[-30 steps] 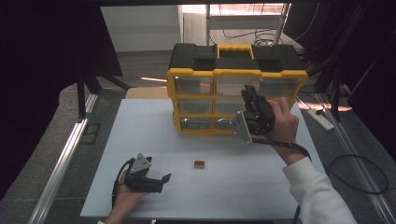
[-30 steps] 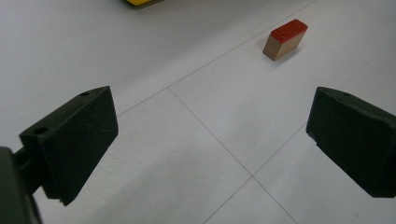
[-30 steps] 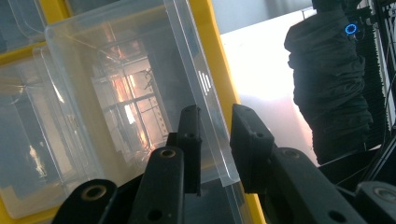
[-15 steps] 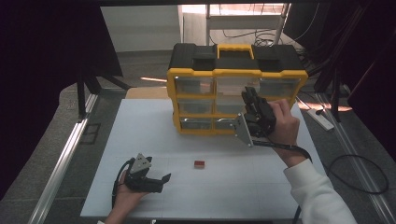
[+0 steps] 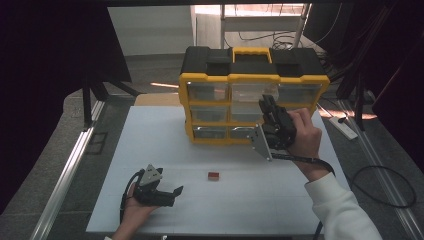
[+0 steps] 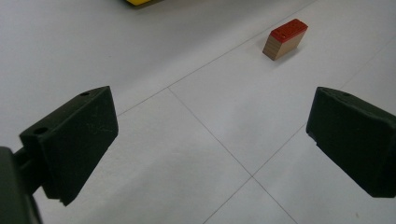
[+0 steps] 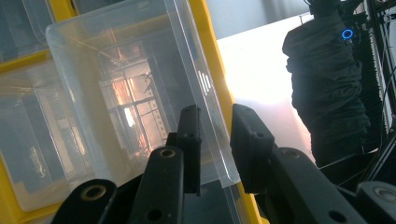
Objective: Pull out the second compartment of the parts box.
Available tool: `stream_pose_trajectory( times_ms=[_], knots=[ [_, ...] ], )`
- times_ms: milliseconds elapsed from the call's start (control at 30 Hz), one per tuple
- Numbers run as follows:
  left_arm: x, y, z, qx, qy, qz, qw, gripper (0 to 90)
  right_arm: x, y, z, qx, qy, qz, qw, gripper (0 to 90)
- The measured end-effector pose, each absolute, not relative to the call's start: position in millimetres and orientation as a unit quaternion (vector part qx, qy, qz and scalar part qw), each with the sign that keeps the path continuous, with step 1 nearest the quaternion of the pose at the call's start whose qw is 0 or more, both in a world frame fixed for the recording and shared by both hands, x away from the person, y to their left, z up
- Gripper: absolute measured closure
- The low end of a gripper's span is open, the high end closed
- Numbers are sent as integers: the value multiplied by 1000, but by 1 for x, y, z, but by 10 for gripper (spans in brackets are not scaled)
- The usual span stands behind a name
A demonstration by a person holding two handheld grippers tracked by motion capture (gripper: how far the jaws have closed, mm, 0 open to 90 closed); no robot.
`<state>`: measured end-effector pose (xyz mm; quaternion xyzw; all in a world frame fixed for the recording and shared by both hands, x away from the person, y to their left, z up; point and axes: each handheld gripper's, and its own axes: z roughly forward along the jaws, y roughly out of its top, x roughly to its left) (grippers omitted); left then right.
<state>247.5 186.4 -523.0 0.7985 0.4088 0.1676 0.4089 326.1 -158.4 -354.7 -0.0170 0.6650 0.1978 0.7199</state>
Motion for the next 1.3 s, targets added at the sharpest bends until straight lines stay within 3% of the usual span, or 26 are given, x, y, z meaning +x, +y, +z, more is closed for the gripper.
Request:
stream_pose_trajectory(
  times_ms=[1300],
  knots=[
    [247,186,-523,799,408,167,409,22,316,-161,-355,-23,665,204,718,729]
  ],
)
